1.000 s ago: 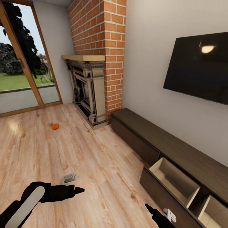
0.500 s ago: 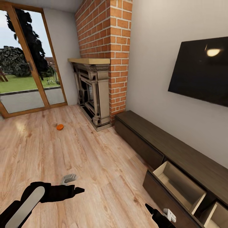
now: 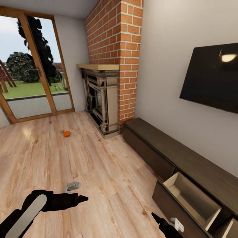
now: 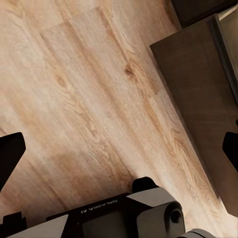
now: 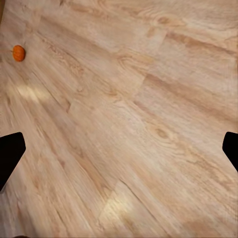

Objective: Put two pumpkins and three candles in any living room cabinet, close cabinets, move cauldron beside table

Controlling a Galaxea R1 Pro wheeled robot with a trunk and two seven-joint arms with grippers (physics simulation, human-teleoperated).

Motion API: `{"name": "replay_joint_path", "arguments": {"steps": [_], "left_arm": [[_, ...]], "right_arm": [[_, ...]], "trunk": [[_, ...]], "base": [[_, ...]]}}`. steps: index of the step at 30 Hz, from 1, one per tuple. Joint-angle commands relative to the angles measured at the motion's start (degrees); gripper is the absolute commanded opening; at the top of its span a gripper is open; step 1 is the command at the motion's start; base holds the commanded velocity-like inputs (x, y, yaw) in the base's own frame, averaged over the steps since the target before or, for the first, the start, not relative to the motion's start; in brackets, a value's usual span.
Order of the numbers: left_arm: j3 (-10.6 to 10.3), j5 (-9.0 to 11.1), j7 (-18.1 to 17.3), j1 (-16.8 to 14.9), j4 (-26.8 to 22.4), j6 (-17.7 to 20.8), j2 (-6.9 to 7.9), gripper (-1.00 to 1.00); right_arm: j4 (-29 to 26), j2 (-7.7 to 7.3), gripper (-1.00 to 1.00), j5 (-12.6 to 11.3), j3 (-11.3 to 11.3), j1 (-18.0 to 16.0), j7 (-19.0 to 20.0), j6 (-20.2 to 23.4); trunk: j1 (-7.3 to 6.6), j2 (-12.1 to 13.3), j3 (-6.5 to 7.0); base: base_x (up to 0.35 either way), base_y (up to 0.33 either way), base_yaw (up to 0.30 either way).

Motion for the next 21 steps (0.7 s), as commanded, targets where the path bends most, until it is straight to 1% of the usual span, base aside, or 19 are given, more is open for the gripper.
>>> {"name": "replay_joint_path", "arguments": {"steps": [1,8,21], "left_arm": [[-0.10,0.59,0.60,-0.06,-0.05,0.08,0.05,1.00],[-0.15,0.59,0.60,-0.06,-0.03,0.08,-0.03,1.00],[-0.13,0.59,0.60,-0.06,-0.03,0.08,0.01,1.00]], "right_arm": [[0.03,-0.02,1.00,-0.29,0.49,-0.03,0.13,-0.31],[0.03,-0.02,1.00,-0.29,0.49,-0.03,0.13,-1.79],[0.03,-0.02,1.00,-0.29,0.49,-0.03,0.13,-2.07]], "trunk": [[0.00,-0.03,0.03],[0.00,-0.03,0.66],[0.00,-0.03,1.82]], "base": [[0.000,0.000,0.094],[0.000,0.000,0.092],[0.000,0.000,0.089]]}}
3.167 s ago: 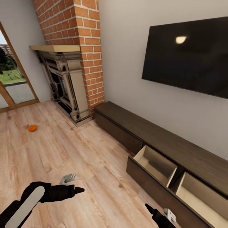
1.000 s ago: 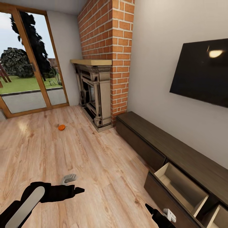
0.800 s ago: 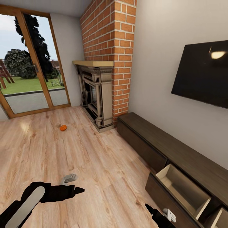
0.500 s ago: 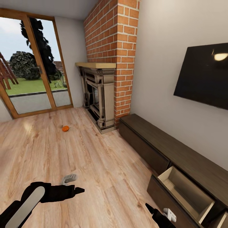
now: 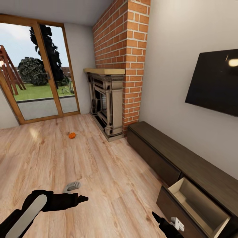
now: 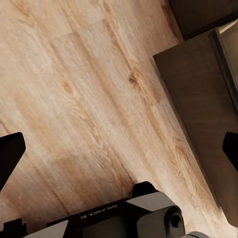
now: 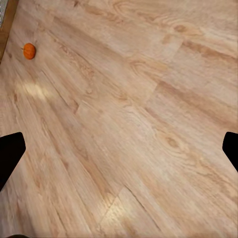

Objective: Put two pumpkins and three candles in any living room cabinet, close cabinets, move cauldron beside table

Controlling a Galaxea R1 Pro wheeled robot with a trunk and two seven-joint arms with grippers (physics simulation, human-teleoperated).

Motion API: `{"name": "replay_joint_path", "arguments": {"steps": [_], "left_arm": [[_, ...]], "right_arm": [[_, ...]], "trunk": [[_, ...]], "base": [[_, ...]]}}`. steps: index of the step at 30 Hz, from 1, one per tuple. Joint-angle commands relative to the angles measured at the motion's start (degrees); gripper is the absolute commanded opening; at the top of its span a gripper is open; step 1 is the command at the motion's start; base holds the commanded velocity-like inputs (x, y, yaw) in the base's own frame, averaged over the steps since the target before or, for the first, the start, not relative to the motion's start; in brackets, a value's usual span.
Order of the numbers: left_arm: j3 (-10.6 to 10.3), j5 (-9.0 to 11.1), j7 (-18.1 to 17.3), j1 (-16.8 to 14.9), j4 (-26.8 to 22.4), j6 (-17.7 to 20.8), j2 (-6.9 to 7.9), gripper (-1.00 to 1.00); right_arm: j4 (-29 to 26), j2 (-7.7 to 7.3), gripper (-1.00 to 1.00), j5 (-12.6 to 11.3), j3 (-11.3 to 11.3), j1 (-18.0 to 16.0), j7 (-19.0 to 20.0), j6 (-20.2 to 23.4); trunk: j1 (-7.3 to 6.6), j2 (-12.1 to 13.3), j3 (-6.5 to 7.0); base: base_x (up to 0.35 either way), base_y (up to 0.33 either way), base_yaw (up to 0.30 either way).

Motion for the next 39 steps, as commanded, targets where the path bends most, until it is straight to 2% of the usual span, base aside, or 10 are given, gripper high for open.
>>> {"name": "replay_joint_path", "arguments": {"steps": [1,15,22,31,39], "left_arm": [[-0.09,0.59,0.60,-0.06,-0.05,0.08,0.03,1.00],[-0.13,0.62,0.60,-0.06,-0.05,0.08,0.00,1.00],[-0.12,0.68,0.60,-0.06,0.09,0.05,0.00,1.00],[0.04,0.68,0.52,-0.06,0.13,0.04,0.04,1.00],[0.02,0.68,0.51,-0.06,0.13,0.00,0.01,1.00]], "right_arm": [[0.03,-0.02,1.00,-0.30,0.49,-0.03,0.13,-0.31],[0.03,-0.04,1.00,-0.29,0.49,-0.03,0.14,-0.29],[-0.04,-0.10,1.00,-0.22,0.41,-0.03,1.01,-0.27],[-0.05,-0.13,1.00,-0.21,0.41,-0.03,1.08,-0.29],[-0.05,-0.11,1.00,-0.22,0.41,-0.03,0.51,-0.31]], "trunk": [[0.00,-0.03,0.03],[0.00,-0.03,1.28],[0.00,-0.03,1.48],[0.00,-0.03,1.49],[0.00,-0.03,1.49]], "base": [[0.000,0.000,0.088],[0.000,0.000,0.085],[0.025,0.009,0.022],[0.217,0.149,0.015],[0.219,0.215,0.235]]}}
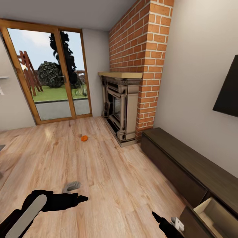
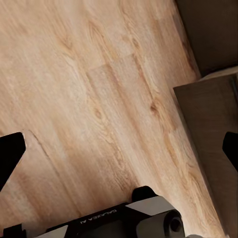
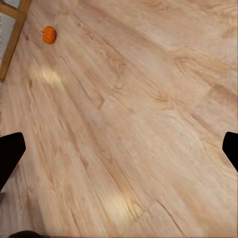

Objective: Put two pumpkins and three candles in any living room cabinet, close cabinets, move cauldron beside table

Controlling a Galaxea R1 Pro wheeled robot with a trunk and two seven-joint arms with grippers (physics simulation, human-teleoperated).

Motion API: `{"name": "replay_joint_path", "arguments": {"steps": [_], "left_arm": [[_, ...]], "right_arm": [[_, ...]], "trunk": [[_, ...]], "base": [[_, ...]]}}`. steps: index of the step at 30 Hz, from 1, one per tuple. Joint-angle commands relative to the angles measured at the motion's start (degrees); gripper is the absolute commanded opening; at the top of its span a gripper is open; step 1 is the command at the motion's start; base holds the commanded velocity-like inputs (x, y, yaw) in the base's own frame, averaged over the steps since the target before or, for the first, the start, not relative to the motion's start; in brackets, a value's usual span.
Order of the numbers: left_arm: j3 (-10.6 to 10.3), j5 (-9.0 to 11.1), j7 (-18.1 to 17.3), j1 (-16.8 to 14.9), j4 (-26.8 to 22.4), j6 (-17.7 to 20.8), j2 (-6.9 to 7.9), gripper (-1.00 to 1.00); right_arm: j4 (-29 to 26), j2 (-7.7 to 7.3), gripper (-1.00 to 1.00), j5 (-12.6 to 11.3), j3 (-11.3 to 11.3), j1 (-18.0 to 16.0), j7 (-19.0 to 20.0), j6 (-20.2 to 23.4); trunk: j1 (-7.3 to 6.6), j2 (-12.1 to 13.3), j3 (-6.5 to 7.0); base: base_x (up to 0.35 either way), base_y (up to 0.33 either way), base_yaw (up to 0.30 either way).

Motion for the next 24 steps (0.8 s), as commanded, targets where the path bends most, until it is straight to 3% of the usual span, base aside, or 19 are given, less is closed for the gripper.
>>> {"name": "replay_joint_path", "arguments": {"steps": [1,14,24], "left_arm": [[-0.12,0.61,0.59,-0.07,-0.02,0.07,0.03,1.00],[-0.12,0.61,0.58,-0.07,-0.02,0.05,0.03,1.00],[-0.12,0.61,0.58,-0.07,-0.02,0.05,0.03,1.00]], "right_arm": [[0.04,-0.02,1.00,-0.32,0.49,-0.03,0.06,-0.34],[0.04,0.00,1.00,-0.35,0.49,-0.03,0.12,-0.35],[0.01,-0.04,1.00,-0.16,0.73,-0.03,0.51,0.06]], "trunk": [[0.02,-0.04,-0.06],[0.02,-0.04,0.10],[0.02,-0.04,0.13]], "base": [[0.173,0.227,0.283],[0.183,0.180,0.276],[0.288,0.138,0.029]]}}
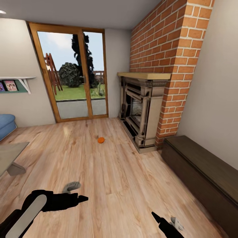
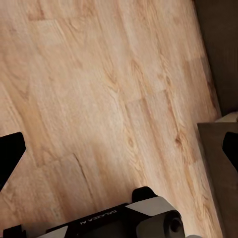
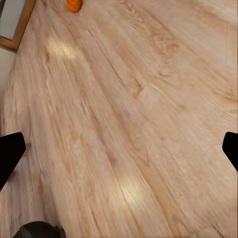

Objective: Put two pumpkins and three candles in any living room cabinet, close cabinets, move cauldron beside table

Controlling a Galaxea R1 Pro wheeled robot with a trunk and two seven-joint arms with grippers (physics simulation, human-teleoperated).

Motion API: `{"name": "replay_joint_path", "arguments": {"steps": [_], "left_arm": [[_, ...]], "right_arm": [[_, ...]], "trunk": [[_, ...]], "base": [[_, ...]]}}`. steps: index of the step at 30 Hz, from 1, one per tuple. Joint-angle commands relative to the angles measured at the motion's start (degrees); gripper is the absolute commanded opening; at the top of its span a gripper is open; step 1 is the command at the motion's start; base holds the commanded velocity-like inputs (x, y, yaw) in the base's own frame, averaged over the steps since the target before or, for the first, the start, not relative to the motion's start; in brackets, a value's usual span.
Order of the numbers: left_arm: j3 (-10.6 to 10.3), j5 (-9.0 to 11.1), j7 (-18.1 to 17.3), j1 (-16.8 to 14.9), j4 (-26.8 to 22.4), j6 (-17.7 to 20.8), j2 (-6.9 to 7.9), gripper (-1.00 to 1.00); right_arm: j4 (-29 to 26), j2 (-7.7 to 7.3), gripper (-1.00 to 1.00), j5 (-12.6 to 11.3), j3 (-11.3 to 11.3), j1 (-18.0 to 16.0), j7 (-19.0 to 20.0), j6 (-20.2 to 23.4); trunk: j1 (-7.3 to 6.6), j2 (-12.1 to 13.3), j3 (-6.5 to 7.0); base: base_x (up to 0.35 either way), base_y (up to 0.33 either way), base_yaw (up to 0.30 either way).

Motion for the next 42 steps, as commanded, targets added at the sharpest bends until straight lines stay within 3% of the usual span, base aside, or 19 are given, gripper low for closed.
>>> {"name": "replay_joint_path", "arguments": {"steps": [1,22,42], "left_arm": [[-0.09,0.61,0.59,-0.05,-0.04,0.07,0.05,1.00],[-0.09,0.52,0.59,-0.05,-0.04,0.07,0.05,1.00],[-0.09,0.52,0.59,-0.05,-0.04,0.06,0.05,1.00]], "right_arm": [[0.06,-0.01,1.00,-0.27,0.52,-0.04,0.09,-0.27],[0.07,0.00,1.00,-0.36,0.34,-0.04,0.47,-0.76],[0.13,0.07,1.00,-0.50,0.25,-0.04,-0.62,-0.20]], "trunk": [[0.03,-0.03,-0.06],[0.03,-0.03,-0.06],[0.03,-0.03,-0.36]], "base": [[0.293,0.134,0.001],[0.288,0.113,0.000],[0.253,0.004,0.048]]}}
